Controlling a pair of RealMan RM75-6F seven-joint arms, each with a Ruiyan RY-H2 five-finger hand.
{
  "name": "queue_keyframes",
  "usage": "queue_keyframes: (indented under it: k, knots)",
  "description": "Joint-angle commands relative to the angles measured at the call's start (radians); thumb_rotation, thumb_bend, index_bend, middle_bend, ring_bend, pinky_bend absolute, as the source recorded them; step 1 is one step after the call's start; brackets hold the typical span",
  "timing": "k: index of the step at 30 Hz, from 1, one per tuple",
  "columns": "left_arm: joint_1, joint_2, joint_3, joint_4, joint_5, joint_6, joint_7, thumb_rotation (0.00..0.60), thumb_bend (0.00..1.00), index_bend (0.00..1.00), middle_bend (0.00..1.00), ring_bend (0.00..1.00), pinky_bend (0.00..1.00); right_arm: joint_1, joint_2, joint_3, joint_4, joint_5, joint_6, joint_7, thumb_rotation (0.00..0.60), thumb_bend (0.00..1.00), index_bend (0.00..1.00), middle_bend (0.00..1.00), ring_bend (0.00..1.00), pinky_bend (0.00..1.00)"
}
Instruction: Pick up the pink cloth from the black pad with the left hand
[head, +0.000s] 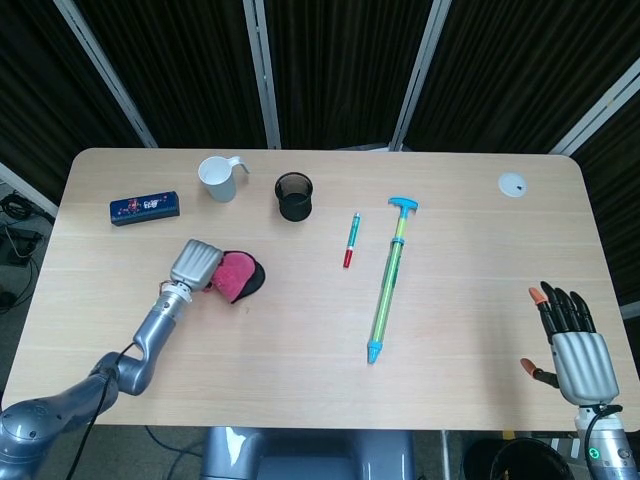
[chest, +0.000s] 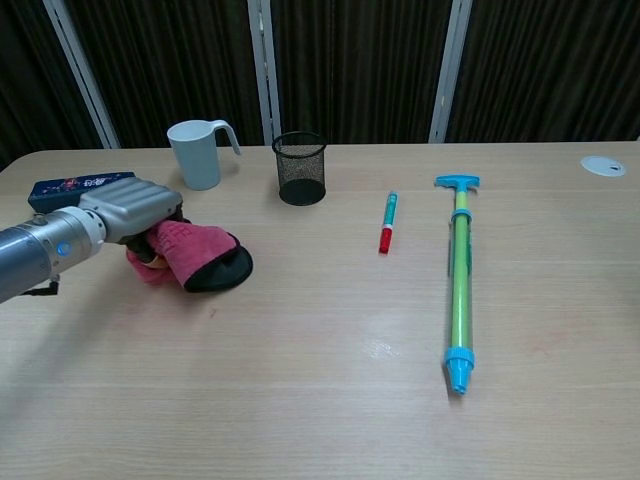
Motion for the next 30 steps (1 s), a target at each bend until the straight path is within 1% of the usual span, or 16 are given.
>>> queue_keyframes:
  k: [1, 3, 4, 6, 10, 14, 17, 19, 21, 25, 30]
  knots:
    - [0.0, -0.022, 0.016, -0.094, 0.02, 0.014, 0.019, 0.6, 0.41, 0.86, 0.67, 0.59, 0.57, -0.003, 0.002, 0.0, 0.001, 0.002, 0.004, 0.005, 0.6, 0.0, 0.0, 0.0, 0.0, 0.0]
    - [0.007, -0.028, 0.029, -0.174, 0.024, 0.015, 0.038, 0.6, 0.41, 0.87, 0.67, 0.59, 0.57, -0.007, 0.005, 0.0, 0.002, 0.006, 0.008, 0.01, 0.6, 0.0, 0.0, 0.0, 0.0, 0.0]
    - [0.009, -0.027, 0.031, -0.189, 0.024, 0.018, 0.046, 0.6, 0.41, 0.87, 0.67, 0.59, 0.57, -0.008, 0.005, 0.0, 0.002, 0.006, 0.009, 0.011, 0.6, 0.0, 0.0, 0.0, 0.0, 0.0]
    - [0.017, -0.022, 0.05, -0.255, 0.04, 0.029, 0.072, 0.6, 0.41, 0.87, 0.67, 0.6, 0.57, -0.012, 0.009, 0.0, 0.004, 0.006, 0.015, 0.015, 0.6, 0.0, 0.0, 0.0, 0.0, 0.0]
    - [0.033, -0.009, 0.068, -0.319, 0.034, 0.029, 0.108, 0.6, 0.41, 0.87, 0.67, 0.6, 0.57, -0.018, 0.013, 0.0, 0.004, 0.008, 0.023, 0.019, 0.6, 0.0, 0.0, 0.0, 0.0, 0.0]
    - [0.047, 0.005, 0.079, -0.355, 0.028, 0.035, 0.144, 0.6, 0.41, 0.87, 0.67, 0.6, 0.57, -0.023, 0.016, -0.001, 0.002, 0.007, 0.029, 0.019, 0.6, 0.0, 0.0, 0.0, 0.0, 0.0]
    - [0.051, 0.017, 0.079, -0.352, 0.025, 0.042, 0.169, 0.6, 0.41, 0.87, 0.67, 0.6, 0.57, -0.025, 0.016, -0.002, -0.001, 0.004, 0.032, 0.016, 0.6, 0.0, 0.0, 0.0, 0.0, 0.0]
    - [0.05, 0.022, 0.069, -0.334, 0.017, 0.042, 0.175, 0.6, 0.41, 0.87, 0.67, 0.6, 0.57, -0.025, 0.016, -0.002, -0.002, 0.003, 0.032, 0.015, 0.6, 0.0, 0.0, 0.0, 0.0, 0.0]
    - [0.046, 0.029, 0.047, -0.305, -0.006, 0.031, 0.167, 0.6, 0.41, 0.87, 0.68, 0.6, 0.57, -0.022, 0.014, -0.002, -0.002, 0.004, 0.028, 0.013, 0.6, 0.0, 0.0, 0.0, 0.0, 0.0]
    - [0.041, 0.039, 0.028, -0.269, -0.021, 0.021, 0.15, 0.6, 0.41, 0.87, 0.67, 0.6, 0.57, -0.018, 0.012, -0.001, -0.001, 0.004, 0.022, 0.014, 0.6, 0.0, 0.0, 0.0, 0.0, 0.0]
    - [0.035, 0.045, 0.008, -0.192, -0.04, 0.004, 0.122, 0.6, 0.41, 0.87, 0.67, 0.6, 0.57, -0.013, 0.009, 0.0, -0.001, 0.004, 0.013, 0.015, 0.6, 0.0, 0.0, 0.0, 0.0, 0.0]
